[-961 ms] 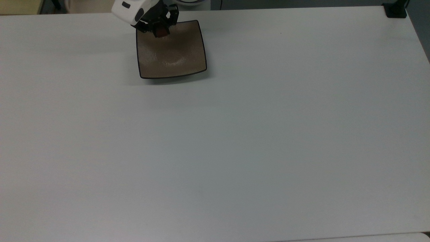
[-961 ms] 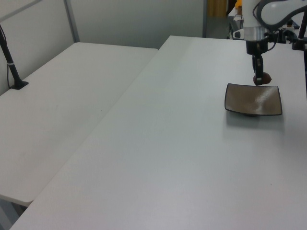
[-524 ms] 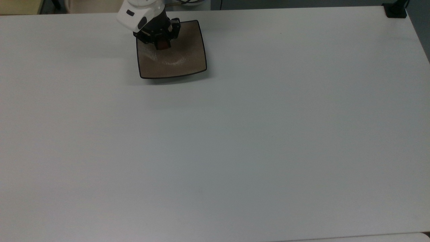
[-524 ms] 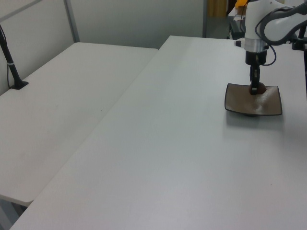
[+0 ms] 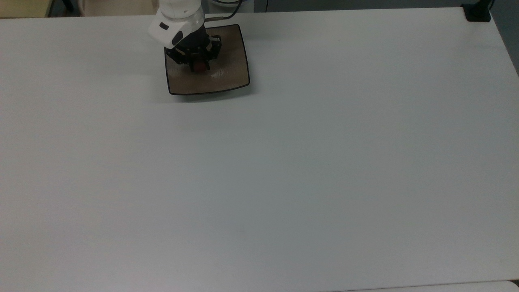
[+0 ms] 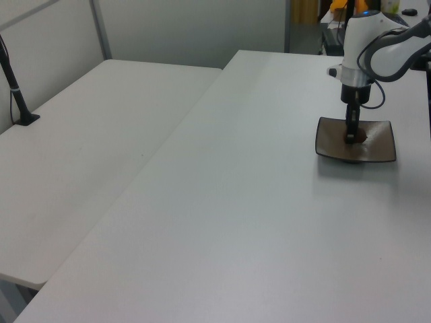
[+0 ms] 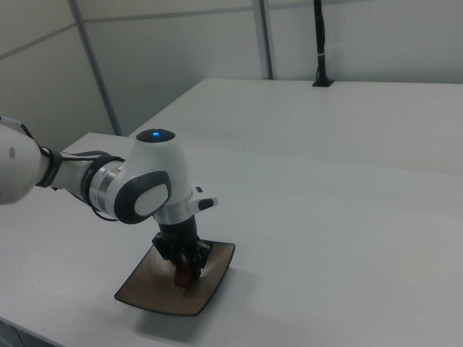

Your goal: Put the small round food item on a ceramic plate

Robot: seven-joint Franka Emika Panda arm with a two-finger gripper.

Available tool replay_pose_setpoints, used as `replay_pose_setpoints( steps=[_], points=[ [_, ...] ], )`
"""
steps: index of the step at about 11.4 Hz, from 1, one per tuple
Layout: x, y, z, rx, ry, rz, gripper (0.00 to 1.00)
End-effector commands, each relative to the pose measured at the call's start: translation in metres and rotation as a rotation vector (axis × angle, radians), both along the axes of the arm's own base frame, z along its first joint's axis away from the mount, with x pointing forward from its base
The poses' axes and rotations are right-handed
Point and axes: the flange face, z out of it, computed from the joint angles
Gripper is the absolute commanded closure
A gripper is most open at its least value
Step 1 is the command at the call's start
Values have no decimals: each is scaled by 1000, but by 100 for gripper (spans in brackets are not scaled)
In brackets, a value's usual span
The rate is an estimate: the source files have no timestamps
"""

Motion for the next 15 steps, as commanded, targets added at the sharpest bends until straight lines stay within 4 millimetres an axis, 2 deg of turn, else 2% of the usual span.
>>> replay_pose_setpoints(
  steps=[1,2,4,6,7,9,11,13,15],
  points=[
    [2,9,-5,-7,-20,-37,44],
    [3,10,-6,-7,-17,-36,32],
    [3,10,-5,-6,-13,-47,23],
    [12,15,15,-4,-15,-65,0],
    [21,25,33,-4,-4,-51,0],
    [40,37,82,2,5,-65,0],
    [58,49,149,12,-31,-125,0],
    [61,67,206,13,-29,-149,0],
    [60,64,254,10,-25,-180,0]
  ],
)
